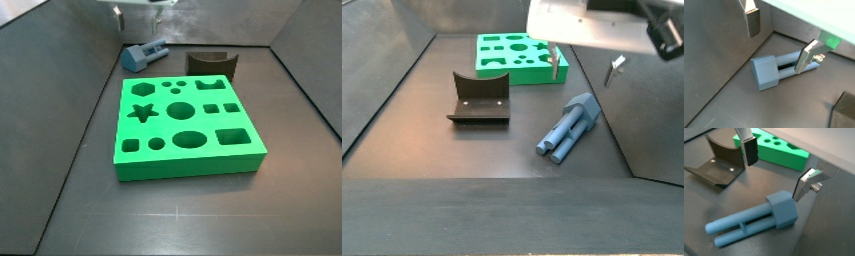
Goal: Pick up the 3 prong object. Move up. Place the 3 prong object on the fixture. Regrasp the 3 prong object. Move to above the board. Insert the 3 prong object.
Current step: Pick up the 3 prong object.
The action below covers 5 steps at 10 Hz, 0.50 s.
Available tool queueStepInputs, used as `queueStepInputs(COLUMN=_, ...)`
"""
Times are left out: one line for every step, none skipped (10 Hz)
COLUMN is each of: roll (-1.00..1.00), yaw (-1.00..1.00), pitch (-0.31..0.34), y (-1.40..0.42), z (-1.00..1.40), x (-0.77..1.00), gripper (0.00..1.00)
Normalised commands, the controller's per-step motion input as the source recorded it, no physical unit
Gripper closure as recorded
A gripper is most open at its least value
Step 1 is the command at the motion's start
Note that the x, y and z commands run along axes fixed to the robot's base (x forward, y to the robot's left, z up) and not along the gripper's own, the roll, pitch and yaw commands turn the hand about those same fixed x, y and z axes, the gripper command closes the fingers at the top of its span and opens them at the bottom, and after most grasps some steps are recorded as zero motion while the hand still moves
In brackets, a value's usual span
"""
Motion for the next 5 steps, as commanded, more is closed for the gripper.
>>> queueStepInputs(roll=0.02, yaw=-0.49, pitch=-0.164, y=0.02, z=-0.39, x=-0.16, gripper=0.0)
queueStepInputs(roll=0.05, yaw=-0.47, pitch=-0.164, y=0.06, z=-0.67, x=0.0, gripper=0.0)
queueStepInputs(roll=0.06, yaw=-0.46, pitch=-0.144, y=0.07, z=-0.66, x=0.0, gripper=0.0)
queueStepInputs(roll=0.1, yaw=-0.45, pitch=-0.107, y=0.06, z=-0.7, x=0.0, gripper=0.0)
queueStepInputs(roll=0.11, yaw=-0.45, pitch=-0.099, y=0.07, z=-0.73, x=0.0, gripper=0.0)
